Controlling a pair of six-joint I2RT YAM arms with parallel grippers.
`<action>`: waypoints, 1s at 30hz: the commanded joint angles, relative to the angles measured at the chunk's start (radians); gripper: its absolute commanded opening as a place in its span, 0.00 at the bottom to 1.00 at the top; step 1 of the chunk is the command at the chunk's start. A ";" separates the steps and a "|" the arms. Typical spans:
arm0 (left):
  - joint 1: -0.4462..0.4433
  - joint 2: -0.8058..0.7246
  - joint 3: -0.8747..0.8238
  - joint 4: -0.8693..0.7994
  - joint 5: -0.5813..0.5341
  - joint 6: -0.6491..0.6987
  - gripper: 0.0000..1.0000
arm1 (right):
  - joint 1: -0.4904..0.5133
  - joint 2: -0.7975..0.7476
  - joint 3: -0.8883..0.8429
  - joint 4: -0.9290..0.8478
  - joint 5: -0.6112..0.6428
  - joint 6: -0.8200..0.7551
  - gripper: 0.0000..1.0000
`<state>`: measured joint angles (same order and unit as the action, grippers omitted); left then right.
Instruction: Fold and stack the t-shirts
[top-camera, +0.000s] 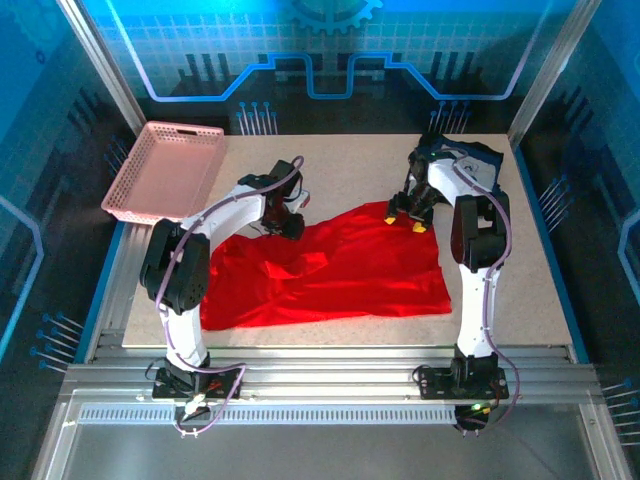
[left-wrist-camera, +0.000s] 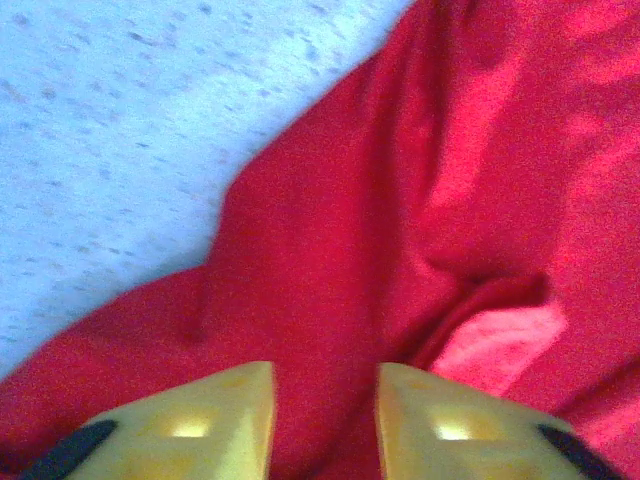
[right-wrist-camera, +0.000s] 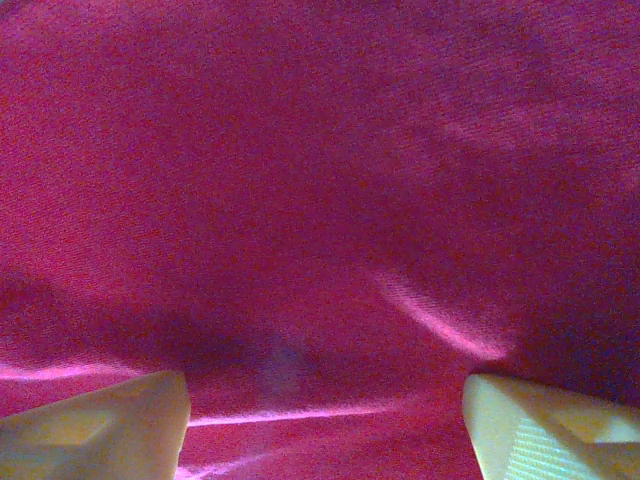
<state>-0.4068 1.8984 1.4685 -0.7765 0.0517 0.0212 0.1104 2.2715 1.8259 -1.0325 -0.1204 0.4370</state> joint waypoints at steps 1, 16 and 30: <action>-0.003 0.034 -0.002 -0.088 0.152 0.034 0.49 | -0.013 0.049 -0.022 0.009 -0.013 -0.022 0.75; -0.007 0.093 -0.033 -0.157 0.136 0.056 0.51 | -0.017 0.049 -0.014 0.004 -0.015 -0.020 0.75; -0.010 0.107 -0.044 -0.150 0.163 0.055 0.07 | -0.017 0.049 -0.013 0.003 -0.013 -0.017 0.74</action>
<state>-0.4107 1.9881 1.4273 -0.9081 0.1825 0.0605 0.1097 2.2715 1.8259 -1.0328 -0.1234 0.4362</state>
